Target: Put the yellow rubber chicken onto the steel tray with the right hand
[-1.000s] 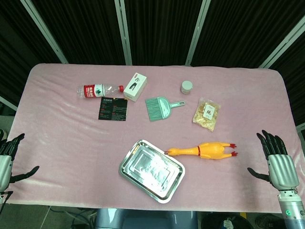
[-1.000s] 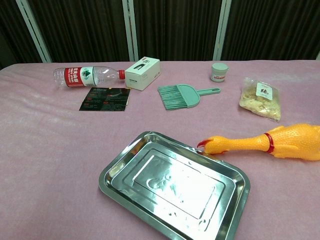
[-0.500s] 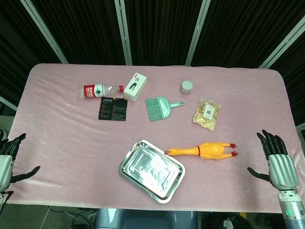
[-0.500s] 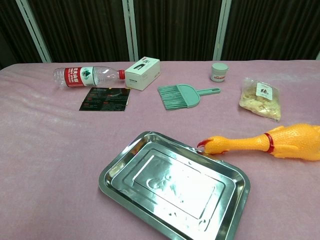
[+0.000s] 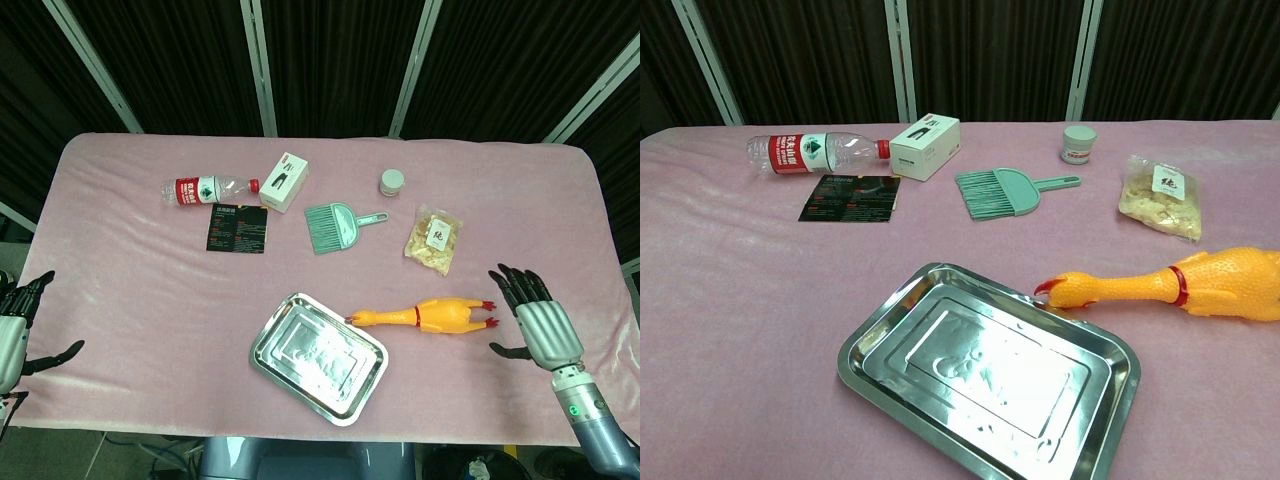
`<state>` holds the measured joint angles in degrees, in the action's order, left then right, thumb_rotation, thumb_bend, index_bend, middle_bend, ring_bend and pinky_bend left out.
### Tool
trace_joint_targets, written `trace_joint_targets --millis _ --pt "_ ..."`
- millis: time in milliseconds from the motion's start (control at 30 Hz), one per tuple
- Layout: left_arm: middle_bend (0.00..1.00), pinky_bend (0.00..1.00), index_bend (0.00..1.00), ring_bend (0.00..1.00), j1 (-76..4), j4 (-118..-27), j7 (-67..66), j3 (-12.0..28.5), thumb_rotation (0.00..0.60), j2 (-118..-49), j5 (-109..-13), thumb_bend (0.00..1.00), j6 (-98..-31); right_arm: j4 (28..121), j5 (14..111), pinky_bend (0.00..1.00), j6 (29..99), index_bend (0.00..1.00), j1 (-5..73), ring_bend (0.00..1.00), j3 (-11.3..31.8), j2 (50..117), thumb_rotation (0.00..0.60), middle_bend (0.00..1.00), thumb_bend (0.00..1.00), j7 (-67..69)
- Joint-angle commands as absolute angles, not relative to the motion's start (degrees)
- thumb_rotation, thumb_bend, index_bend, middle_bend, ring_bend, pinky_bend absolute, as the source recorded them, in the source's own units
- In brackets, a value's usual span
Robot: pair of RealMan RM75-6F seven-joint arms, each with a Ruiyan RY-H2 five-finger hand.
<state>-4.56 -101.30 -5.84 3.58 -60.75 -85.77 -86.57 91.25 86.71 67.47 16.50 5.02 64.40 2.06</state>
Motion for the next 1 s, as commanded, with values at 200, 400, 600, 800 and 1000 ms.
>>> trace_joint_targets --millis 200,400,600,800,1000 --pt "0.15 0.12 0.07 0.17 -5.54 -103.37 -7.44 3.95 0.6 -59.3 -84.54 0.11 -84.79 87.57 83.34 0.0 55.89 0.0 23.46 0.0 4.91 66.95 0.6 0.03 0.11 0.76" --pt "0.15 0.12 0.07 0.17 -5.83 -103.63 -7.92 3.76 0.6 -59.26 -83.92 0.11 -83.92 84.84 80.58 0.0 51.31 0.0 25.45 0.0 4.28 68.8 0.6 0.04 0.11 -1.12" --pt "0.14 0.12 0.07 0.17 -6.12 -103.57 -7.78 3.45 0.6 -59.19 -83.72 0.11 -83.08 82.5 78.39 0.0 49.24 0.07 26.48 0.02 4.06 70.81 0.6 0.1 0.11 -1.57" --pt "0.14 0.12 0.08 0.17 -6.19 -103.34 -7.57 3.41 0.6 -59.19 -83.54 0.11 -82.98 81.26 77.69 0.04 48.66 0.19 27.03 0.08 3.86 72.15 0.6 0.16 0.11 -0.89" --pt "0.14 0.12 0.08 0.17 -6.27 -103.11 -7.38 3.34 0.6 -59.21 -83.25 0.11 -82.76 80.69 77.32 0.1 48.59 0.28 27.6 0.16 3.96 73.11 0.6 0.22 0.11 -0.24"
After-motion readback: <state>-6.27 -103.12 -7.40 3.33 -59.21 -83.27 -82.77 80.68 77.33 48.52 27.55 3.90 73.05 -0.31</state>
